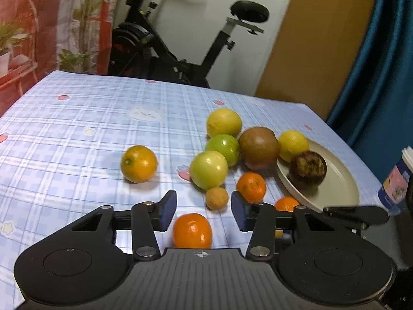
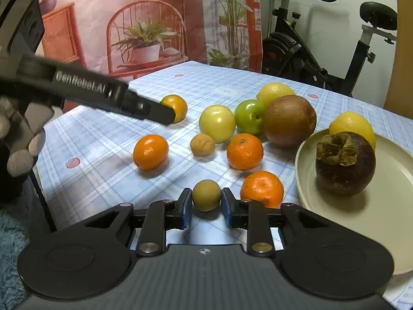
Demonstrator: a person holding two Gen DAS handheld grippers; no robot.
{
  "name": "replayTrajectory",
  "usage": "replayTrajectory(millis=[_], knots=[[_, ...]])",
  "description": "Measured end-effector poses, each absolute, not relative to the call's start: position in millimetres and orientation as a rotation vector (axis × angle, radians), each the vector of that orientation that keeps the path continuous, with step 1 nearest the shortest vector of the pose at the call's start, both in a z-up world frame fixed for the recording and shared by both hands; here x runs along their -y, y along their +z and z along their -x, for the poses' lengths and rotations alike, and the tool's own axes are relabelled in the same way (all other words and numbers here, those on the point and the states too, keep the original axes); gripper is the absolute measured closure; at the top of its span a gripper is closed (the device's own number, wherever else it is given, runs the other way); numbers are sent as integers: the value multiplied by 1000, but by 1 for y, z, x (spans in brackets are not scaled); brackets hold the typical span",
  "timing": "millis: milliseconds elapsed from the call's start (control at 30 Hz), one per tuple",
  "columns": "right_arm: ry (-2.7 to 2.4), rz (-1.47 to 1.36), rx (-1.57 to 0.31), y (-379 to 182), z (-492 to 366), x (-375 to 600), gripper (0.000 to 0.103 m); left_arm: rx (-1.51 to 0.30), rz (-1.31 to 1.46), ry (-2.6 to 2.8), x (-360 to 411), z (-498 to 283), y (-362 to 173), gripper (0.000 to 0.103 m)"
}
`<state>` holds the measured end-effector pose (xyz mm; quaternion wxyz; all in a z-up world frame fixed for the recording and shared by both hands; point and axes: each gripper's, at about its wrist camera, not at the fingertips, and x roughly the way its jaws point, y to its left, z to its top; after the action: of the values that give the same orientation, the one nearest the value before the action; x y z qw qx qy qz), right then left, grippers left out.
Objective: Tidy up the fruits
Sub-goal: 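Move the left gripper to a small tan round fruit, then close the left gripper on the small tan fruit and lift it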
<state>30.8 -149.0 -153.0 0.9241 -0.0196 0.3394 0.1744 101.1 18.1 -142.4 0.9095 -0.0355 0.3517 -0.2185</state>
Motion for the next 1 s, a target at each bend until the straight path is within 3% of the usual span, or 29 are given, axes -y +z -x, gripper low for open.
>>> replayTrajectory(millis=[100, 567, 800, 1000], knots=[[358, 31, -670, -150, -30, 151, 76, -736, 41, -465, -12, -102, -145, 59], [316, -61, -508, -128, -21, 177, 76, -831, -83, -474, 23, -128, -159, 61], [316, -96, -499, -129, -19, 184, 76, -844, -111, -473, 31, -138, -166, 76], [295, -114, -503, -130, -19, 188, 76, -833, -109, -463, 28, -132, -160, 76]])
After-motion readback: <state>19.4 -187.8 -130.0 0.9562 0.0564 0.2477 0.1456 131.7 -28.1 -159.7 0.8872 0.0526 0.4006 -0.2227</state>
